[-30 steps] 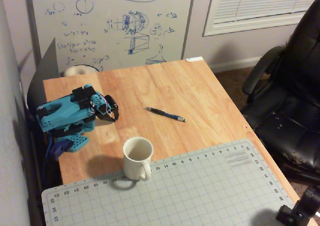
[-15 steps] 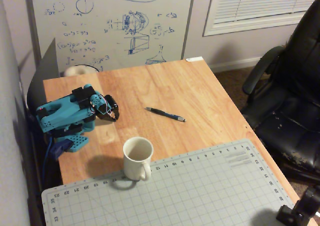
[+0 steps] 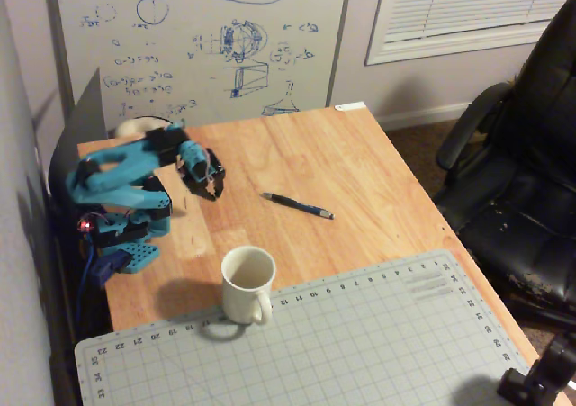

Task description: Touch the pen.

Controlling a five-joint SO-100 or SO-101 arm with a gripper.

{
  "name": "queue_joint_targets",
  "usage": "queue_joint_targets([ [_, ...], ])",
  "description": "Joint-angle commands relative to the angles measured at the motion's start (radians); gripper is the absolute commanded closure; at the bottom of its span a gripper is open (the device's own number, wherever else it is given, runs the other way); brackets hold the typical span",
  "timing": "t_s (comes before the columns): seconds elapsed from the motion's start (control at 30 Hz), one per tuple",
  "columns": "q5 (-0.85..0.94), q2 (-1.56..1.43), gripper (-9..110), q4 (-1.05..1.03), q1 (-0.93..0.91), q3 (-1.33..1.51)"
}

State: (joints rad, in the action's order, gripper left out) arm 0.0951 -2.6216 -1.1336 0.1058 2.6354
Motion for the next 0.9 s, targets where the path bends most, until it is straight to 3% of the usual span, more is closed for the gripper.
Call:
queue_joint_targets([
  [0.0, 0.008, 0.196, 101, 0.009, -0.005, -0.218],
  [0.87, 0.009, 1.253, 101, 0.009, -0.146, -1.201],
])
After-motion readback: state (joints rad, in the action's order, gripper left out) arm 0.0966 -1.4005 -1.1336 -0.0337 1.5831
